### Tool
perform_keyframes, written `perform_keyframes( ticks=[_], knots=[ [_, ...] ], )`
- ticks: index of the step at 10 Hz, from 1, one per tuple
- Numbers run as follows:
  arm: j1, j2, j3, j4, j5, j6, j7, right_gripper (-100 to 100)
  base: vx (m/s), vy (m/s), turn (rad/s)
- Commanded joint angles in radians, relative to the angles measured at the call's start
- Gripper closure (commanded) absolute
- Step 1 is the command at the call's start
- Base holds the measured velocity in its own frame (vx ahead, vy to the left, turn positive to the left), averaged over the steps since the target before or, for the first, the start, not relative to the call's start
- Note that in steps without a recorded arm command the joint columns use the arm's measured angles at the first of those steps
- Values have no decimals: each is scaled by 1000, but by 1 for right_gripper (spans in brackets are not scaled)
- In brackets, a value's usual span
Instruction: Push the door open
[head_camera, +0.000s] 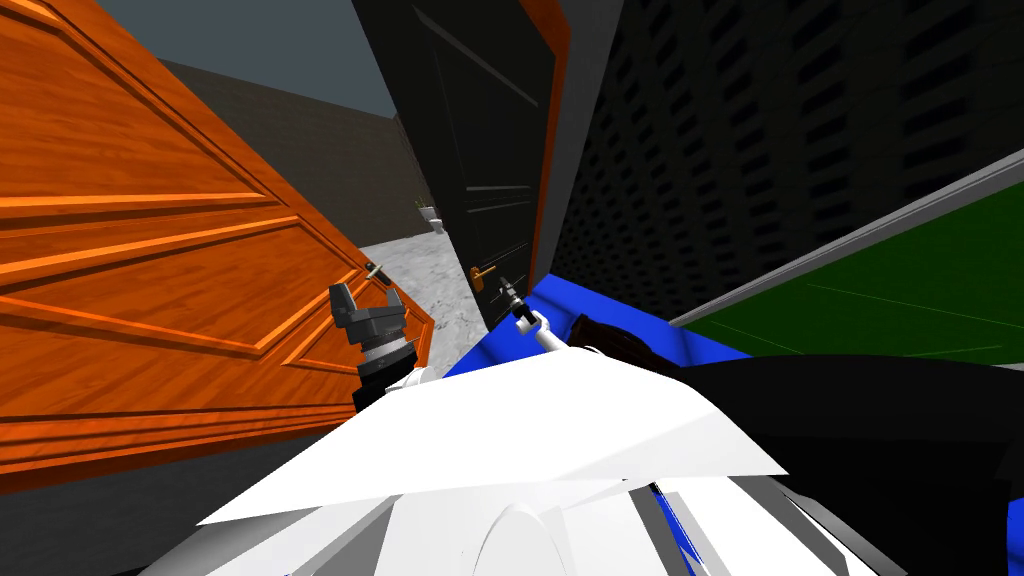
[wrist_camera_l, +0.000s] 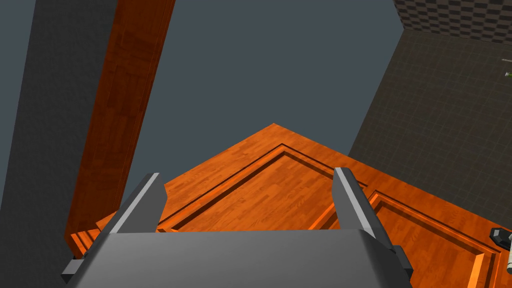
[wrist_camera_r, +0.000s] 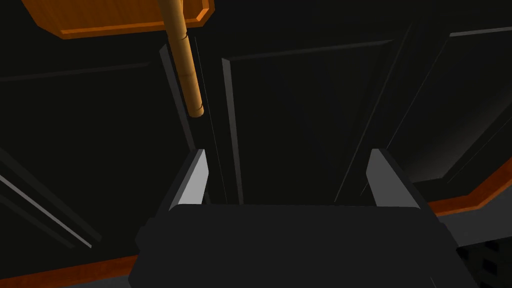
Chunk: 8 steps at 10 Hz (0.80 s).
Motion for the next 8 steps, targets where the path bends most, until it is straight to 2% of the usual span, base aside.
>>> perform_keyframes(
  ticks=[1,2,3,6,8],
  knots=[
    [-28,7,12,50,0,-1,-7,-100,57,-67,76],
    [-44,10,21,79,1,2,-12,-100,76,-77,67],
    [-44,10,21,79,1,2,-12,-100,46,-48,15],
    [-93,21,44,159,1,10,-25,-100,2,0,-5],
    [-93,21,44,159,1,10,-25,-100,0,0,0]
  ],
)
